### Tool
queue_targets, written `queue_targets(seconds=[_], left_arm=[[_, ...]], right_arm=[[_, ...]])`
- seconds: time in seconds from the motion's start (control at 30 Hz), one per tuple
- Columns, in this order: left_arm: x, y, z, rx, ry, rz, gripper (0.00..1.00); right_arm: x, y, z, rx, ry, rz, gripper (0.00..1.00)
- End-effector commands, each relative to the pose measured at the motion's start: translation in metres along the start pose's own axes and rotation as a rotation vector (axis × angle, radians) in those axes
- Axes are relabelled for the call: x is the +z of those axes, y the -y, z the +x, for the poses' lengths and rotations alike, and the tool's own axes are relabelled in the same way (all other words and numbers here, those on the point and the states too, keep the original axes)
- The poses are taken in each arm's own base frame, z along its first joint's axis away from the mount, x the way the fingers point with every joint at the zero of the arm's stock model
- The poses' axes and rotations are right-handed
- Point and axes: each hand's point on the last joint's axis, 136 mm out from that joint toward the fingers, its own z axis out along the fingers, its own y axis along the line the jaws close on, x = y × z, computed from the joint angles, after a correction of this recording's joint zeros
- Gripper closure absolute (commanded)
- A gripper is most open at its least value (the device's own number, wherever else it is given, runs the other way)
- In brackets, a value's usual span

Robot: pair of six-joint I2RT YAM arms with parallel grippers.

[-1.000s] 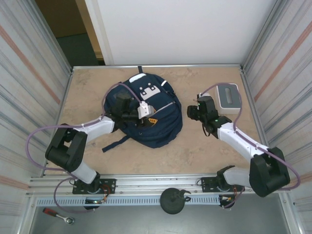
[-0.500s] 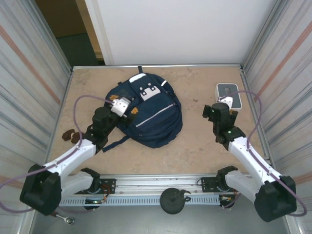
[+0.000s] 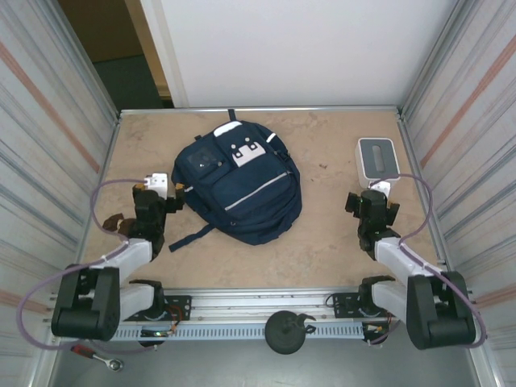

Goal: Pack the student bag

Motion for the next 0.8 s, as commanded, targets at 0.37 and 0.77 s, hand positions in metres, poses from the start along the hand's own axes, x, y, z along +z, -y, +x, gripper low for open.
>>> queue_targets(seconds=[0.37, 0.77], left_arm=[[0.046, 0.028, 0.01, -0.037, -0.01, 0.149, 0.01], [0.052, 0.022, 0.012, -0.075, -0.045, 0.15, 0.01]], right_arm=[[0.041, -0.048, -0.042, -0.025, 0.195, -0.214, 0.01], [0.063, -0.045, -0.031, 0.029, 0.109, -0.254, 0.01]])
